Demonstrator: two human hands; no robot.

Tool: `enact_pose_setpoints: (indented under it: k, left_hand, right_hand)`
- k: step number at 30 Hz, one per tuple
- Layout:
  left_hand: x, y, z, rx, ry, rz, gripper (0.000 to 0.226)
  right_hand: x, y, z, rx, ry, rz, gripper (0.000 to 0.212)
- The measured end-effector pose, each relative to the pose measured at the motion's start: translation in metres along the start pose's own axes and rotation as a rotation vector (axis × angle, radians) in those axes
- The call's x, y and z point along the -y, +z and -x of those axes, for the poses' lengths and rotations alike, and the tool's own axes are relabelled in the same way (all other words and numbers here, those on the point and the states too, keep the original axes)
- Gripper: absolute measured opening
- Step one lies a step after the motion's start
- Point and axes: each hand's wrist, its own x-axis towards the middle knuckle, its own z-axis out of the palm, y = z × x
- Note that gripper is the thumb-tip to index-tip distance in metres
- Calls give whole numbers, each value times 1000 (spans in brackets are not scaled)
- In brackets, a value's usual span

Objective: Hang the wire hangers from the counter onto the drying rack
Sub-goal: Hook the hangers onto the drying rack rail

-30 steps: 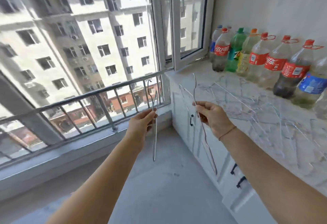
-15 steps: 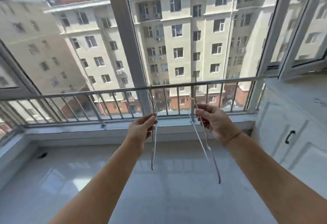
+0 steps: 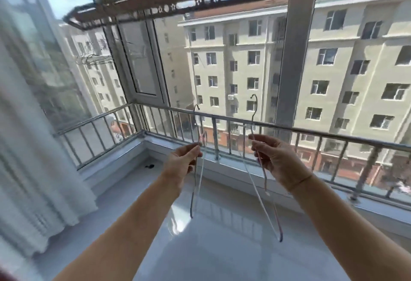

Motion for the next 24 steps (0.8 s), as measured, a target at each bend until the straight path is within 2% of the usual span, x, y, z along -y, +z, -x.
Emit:
enact_pose_setpoints:
  k: [10,24]
  left_hand:
    - [-57,-107,-130,-187,85,14,9]
    - [-161,-185,-338,-179,206,55,9]
  right_hand:
    - [-11,139,-168,199,-43,-62,16]
    - [23,269,-378,256,-204,-38,19]
